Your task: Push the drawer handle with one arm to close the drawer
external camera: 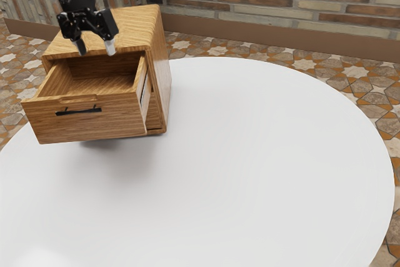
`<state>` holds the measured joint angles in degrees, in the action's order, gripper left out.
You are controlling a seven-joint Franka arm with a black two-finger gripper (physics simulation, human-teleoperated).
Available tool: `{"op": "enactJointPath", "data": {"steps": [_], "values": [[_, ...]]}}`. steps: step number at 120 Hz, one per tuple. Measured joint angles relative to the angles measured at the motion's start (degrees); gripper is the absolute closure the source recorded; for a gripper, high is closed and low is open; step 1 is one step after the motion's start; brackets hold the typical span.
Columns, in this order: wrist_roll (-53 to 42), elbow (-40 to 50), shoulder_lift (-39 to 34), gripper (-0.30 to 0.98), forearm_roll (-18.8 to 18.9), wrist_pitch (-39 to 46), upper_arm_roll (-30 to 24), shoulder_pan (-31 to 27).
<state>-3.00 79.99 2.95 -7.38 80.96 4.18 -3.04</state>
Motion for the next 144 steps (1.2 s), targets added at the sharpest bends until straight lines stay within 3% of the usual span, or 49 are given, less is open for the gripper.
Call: {"op": "enactJointPath", "data": {"steps": [10,15,18,24,28,32,44,52,67,83,110,144], "values": [[0.13,3.52,-2.55,0.0,1.01,0.82,-0.93,-1.16],[0.25,8.36,-7.85,0.0,1.49,1.32,-3.37,-3.56],[0.33,14.26,-14.05,0.0,1.99,1.94,-5.32,-4.55],[0.63,27.88,-31.21,0.0,1.92,2.96,-15.85,-10.13],[0.87,33.01,-40.39,0.0,0.47,2.33,-22.9,-15.96],[1.14,37.58,-46.92,0.0,-1.12,1.55,-26.57,-19.76],[1.76,50.52,-54.34,0.1,-1.79,1.09,-23.14,-23.51],[2.11,54.58,-54.05,0.21,-1.39,1.57,-21.63,-23.61],[3.26,57.13,-52.19,0.45,-1.36,3.48,-18.51,-18.21],[5.58,57.26,-48.62,0.59,-2.89,7.79,-17.63,-15.36],[8.59,50.79,-38.0,0.68,-3.21,15.57,-16.39,-15.13],[11.14,49.64,-33.08,0.7,-0.51,19.34,-14.62,-15.16]]}}
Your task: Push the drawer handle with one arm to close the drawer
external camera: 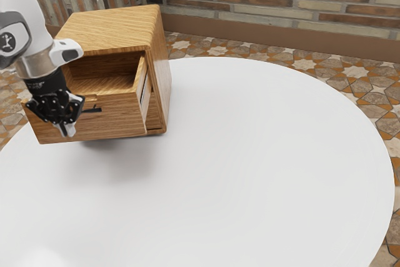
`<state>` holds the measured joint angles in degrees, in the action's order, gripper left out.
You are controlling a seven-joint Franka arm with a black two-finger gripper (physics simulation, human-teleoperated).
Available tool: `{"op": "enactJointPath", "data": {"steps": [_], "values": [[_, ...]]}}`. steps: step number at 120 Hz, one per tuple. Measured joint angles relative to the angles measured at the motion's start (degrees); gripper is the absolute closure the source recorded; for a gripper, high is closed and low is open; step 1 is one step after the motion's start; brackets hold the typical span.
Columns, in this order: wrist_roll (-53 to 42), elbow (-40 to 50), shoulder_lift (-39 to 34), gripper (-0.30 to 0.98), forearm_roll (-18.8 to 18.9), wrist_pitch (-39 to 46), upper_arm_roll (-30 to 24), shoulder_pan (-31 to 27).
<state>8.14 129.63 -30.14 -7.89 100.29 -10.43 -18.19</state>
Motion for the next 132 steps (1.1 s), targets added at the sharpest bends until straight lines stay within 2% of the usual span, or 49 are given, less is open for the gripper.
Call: {"op": "enactJointPath", "data": {"steps": [51,97,132], "values": [[2.16,-5.23,10.02,0.71,3.55,6.26,2.42,-0.49],[2.97,-7.86,18.14,0.71,4.47,14.51,3.53,-0.51],[3.05,-14.14,24.1,0.71,5.76,17.54,5.38,-0.54]]}}
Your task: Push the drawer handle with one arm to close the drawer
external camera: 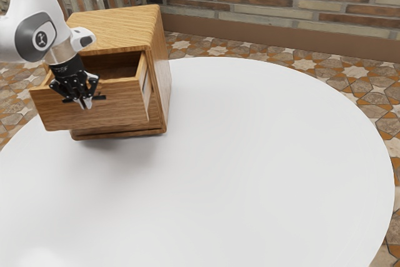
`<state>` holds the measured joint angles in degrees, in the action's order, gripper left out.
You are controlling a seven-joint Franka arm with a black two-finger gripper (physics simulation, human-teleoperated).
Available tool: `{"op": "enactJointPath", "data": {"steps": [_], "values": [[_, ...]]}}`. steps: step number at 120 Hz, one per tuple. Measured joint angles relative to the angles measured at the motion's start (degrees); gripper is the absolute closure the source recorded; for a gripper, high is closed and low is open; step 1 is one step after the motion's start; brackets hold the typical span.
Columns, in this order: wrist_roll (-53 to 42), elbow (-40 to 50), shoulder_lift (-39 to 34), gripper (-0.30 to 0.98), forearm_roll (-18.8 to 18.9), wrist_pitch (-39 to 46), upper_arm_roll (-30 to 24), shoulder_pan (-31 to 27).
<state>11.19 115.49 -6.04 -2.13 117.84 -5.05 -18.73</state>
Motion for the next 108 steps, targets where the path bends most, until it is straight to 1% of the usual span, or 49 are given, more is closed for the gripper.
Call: {"op": "enactJointPath", "data": {"steps": [39,54,108], "values": [[-0.57,-11.53,11.21,0.71,0.85,1.57,0.32,-0.14],[-0.94,-13.89,13.33,0.71,0.93,2.21,0.82,0.17],[-3.53,-26.57,23.08,0.71,0.93,2.85,2.31,0.02]]}}
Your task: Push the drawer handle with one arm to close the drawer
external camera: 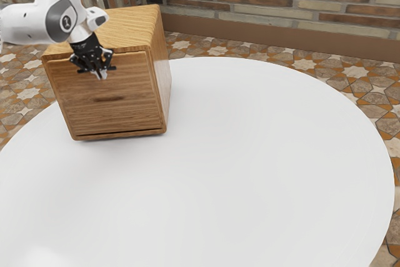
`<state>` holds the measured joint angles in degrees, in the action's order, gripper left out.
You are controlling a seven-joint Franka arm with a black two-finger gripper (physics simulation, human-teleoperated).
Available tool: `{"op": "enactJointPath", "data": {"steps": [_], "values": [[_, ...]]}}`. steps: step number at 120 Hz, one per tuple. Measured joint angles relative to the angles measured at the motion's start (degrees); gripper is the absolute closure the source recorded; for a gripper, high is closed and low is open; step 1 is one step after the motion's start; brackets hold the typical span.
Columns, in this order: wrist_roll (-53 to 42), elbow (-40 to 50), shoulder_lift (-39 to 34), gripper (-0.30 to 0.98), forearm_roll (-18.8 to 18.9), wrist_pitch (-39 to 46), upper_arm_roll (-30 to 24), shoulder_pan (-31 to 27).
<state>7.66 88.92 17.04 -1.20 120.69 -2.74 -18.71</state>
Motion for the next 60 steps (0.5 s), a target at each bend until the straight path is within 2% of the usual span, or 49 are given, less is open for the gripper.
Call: {"op": "enactJointPath", "data": {"steps": [10,16,29,36,41,48,60], "values": [[-0.37,-1.45,1.4,0.75,0.13,0.04,-0.03,0.33],[-0.65,1.49,-1.32,0.74,0.1,0.24,-0.18,0.12],[-0.53,27.97,-21.61,0.71,-0.23,2.69,-1.87,-0.55],[-0.38,33.86,-29.51,0.64,-1.34,-0.62,-2.63,1.37],[-0.41,32.45,-32.36,0.55,-2.07,-4.33,-2.62,5.48],[-0.71,24.86,-31.7,0.42,-2.7,-9.79,-2.57,11.61],[-1.2,6.6,-22.27,0.26,-3.5,-18.19,-1.25,15.5]]}}
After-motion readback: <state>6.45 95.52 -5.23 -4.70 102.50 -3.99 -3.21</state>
